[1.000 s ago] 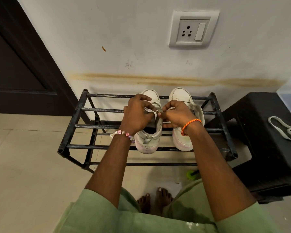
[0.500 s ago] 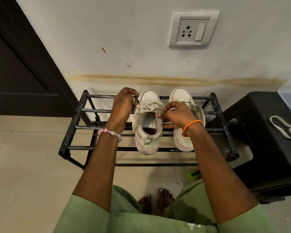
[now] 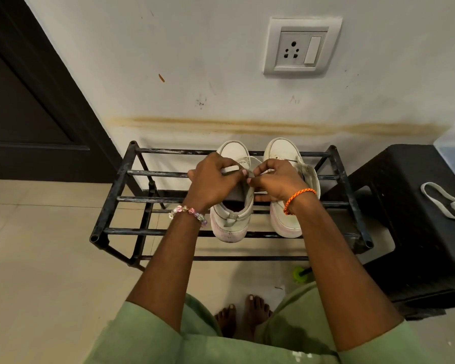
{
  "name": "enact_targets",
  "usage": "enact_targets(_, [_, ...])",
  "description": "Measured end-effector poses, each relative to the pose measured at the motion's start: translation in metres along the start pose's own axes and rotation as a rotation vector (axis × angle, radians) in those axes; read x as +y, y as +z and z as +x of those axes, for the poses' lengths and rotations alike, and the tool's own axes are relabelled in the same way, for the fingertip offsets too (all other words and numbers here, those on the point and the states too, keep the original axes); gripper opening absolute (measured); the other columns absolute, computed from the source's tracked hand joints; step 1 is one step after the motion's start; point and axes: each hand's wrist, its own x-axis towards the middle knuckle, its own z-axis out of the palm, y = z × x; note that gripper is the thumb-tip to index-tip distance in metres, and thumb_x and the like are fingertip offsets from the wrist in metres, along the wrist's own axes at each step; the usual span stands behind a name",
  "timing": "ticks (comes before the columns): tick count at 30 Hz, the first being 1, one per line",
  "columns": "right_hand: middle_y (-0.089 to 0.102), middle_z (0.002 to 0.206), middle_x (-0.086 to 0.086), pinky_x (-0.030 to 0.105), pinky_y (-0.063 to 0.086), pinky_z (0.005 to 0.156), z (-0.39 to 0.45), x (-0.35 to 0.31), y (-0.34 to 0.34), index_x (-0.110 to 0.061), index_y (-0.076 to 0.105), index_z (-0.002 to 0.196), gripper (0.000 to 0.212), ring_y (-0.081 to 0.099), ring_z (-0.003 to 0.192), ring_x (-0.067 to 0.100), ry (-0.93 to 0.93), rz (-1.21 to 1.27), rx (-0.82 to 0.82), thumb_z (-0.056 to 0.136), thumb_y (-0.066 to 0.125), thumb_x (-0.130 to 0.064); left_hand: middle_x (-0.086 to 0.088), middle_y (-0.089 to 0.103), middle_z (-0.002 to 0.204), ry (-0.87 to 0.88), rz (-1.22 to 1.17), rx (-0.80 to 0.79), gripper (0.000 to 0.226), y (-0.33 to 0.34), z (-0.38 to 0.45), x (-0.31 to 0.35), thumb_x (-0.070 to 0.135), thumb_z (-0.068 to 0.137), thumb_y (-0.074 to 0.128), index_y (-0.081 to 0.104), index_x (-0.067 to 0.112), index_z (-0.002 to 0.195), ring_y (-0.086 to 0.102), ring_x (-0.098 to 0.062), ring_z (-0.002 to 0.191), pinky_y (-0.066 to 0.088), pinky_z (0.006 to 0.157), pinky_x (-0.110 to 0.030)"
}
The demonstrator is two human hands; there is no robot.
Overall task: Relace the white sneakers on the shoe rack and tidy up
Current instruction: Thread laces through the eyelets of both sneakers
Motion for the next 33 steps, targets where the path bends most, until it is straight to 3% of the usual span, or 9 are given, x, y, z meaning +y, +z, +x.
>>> enact_targets(3, [0.064,0.09,0.014,0.035,0.058,0.061,-0.002,-0.001,0.0,-0.012,0.051,0.076,0.023,0.065,0.075,0.021,0.0,0.011,-0.008,0.08,0.068,0.003,0.007,0.069,0.081,-0.066,-0.43,0.047,0.014,-0.01,0.0,0.009,0.017,0.079,0.074,0.072,0.029,0.072,0.065,-0.008,0.082,0.052,0.08,-0.031])
enact_targets(6, [0.064,0.085,0.011,0.032,0.059,0.059,-0.006,-0.002,-0.001,-0.01,0.051,0.076,0.022,0.065,0.074,0.02,-0.003,0.018,-0.012,0.08,0.069,0.003,0.0,0.074,0.092,-0.135,-0.923,0.067,0.007,-0.026,0.0,0.024,0.004,0.087,0.062,0.067,0.009,0.089,0.065,0.003,0.072,0.049,0.062,-0.011])
enact_targets(9, [0.064,0.083,0.01,0.028,0.058,0.055,-0.008,-0.004,-0.002,-0.009,0.052,0.078,0.02,0.064,0.071,0.018,0.001,0.026,-0.031,0.081,0.068,0.002,-0.005,0.072,0.083,-0.244,-1.219,0.063,0.015,-0.033,0.004,0.023,0.005,0.095,0.047,0.054,0.009,0.083,0.068,-0.014,0.08,0.053,0.066,-0.021])
enact_targets(12, [0.064,0.083,0.01,0.027,0.059,0.055,-0.007,-0.005,-0.002,-0.008,0.053,0.079,0.018,0.065,0.07,0.017,0.01,0.018,-0.041,0.081,0.068,0.002,0.003,0.057,0.074,-0.188,-0.589,0.101,0.004,-0.02,0.006,0.012,0.013,0.094,0.052,0.05,0.013,0.09,0.059,-0.013,0.067,0.05,0.069,-0.03])
enact_targets(15, [0.064,0.086,0.014,0.027,0.058,0.053,-0.007,-0.005,-0.002,-0.008,0.054,0.079,0.017,0.064,0.07,0.018,0.009,0.001,-0.043,0.082,0.066,0.003,0.011,0.059,0.083,-0.015,-0.055,-0.023,0.013,-0.005,0.002,0.007,0.025,0.084,0.066,0.06,0.024,0.095,0.055,-0.009,0.078,0.041,0.079,-0.031])
enact_targets(21, [0.064,0.089,0.013,0.029,0.059,0.058,-0.005,-0.005,-0.004,-0.008,0.055,0.081,0.016,0.065,0.074,0.019,0.02,-0.007,-0.053,0.081,0.068,0.001,0.007,0.049,0.089,0.112,0.339,0.034,0.015,-0.005,0.002,0.01,0.037,0.082,0.068,0.071,0.027,0.092,0.051,-0.016,0.1,0.015,0.076,-0.031])
enact_targets(26, [0.064,0.088,0.013,0.028,0.059,0.057,-0.006,-0.005,-0.004,-0.007,0.055,0.081,0.016,0.065,0.076,0.019,0.022,-0.008,-0.05,0.081,0.069,0.002,0.006,0.053,0.094,0.094,0.279,-0.034,0.011,-0.004,0.004,0.001,0.037,0.083,0.067,0.073,0.029,0.09,0.051,-0.016,0.104,0.023,0.082,-0.032])
enact_targets(29, [0.064,0.082,0.01,0.029,0.059,0.058,-0.005,-0.005,-0.004,-0.008,0.054,0.08,0.017,0.065,0.072,0.018,0.027,0.013,-0.048,0.081,0.068,0.003,0.006,0.064,0.095,0.007,-0.035,-0.049,0.007,-0.006,0.007,-0.001,0.036,0.078,0.072,0.068,0.036,0.073,0.058,-0.015,0.097,0.044,0.091,-0.041])
enact_targets(33, [0.065,0.08,0.009,0.033,0.06,0.064,-0.006,-0.005,-0.005,-0.008,0.054,0.081,0.018,0.066,0.072,0.019,0.028,0.02,-0.067,0.08,0.068,0.003,0.004,0.065,0.083,-0.03,-0.561,0.024,0.013,-0.019,0.006,0.007,0.006,0.085,0.066,0.064,0.015,0.076,0.059,0.001,0.073,0.046,0.069,-0.018])
